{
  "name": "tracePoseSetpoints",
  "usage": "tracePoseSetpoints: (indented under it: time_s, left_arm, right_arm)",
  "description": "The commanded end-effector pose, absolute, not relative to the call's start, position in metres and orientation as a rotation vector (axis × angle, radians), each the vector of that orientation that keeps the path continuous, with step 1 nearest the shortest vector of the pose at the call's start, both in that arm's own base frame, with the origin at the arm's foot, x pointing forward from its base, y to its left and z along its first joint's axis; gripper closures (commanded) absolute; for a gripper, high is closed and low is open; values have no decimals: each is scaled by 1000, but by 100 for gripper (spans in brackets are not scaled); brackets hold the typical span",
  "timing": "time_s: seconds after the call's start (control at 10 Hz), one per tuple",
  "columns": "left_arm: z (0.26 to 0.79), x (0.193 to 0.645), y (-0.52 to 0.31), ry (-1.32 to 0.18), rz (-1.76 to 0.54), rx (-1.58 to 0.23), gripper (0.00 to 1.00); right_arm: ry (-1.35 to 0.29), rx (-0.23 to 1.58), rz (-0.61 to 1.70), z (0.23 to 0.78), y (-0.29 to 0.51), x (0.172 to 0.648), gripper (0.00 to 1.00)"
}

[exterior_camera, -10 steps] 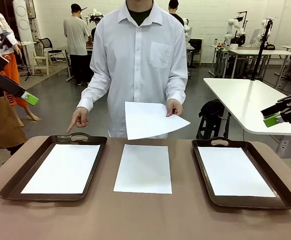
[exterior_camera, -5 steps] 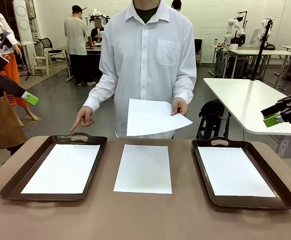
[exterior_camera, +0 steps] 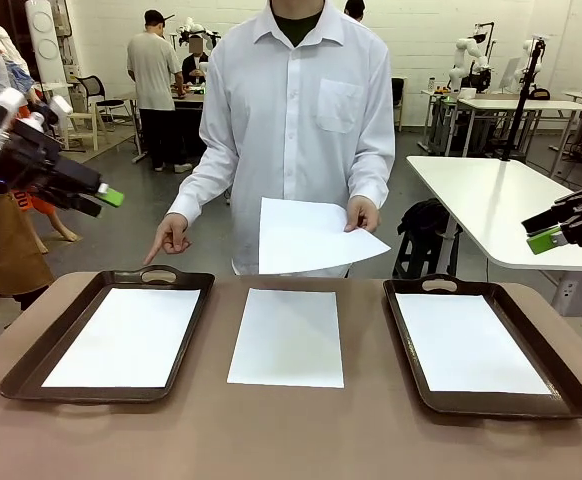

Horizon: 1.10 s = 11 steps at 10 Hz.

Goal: Sort the A4 documents.
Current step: Receive the A4 Paper.

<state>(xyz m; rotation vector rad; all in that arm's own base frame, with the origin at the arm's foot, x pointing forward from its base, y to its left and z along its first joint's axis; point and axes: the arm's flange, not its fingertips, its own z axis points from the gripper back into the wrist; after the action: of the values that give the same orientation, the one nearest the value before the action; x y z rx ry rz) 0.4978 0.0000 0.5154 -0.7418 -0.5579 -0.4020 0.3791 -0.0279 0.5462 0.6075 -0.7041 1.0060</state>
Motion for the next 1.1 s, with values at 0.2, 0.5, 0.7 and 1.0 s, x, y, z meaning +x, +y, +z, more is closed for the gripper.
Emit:
tracePoseSetpoints:
  time_s: [0.2, 0.5, 0.7, 1.0]
  left_arm:
    - [479, 556, -44, -513, -156, -984, 0]
    - [443, 579, -80, -453, -21, -1111, 0]
    - [428, 587, -98, -441, 67, -1179, 0]
    - [414, 596, -130, -380, 90, -1259, 0]
  right_arm:
    - [-698, 608, 1005, 544, -28, 379, 0]
    - [-698, 608, 1005, 544, -28, 379, 0]
    - [-698, 608, 1005, 544, -28, 379, 0]
    - [-698, 608, 1005, 544, -28, 379, 0]
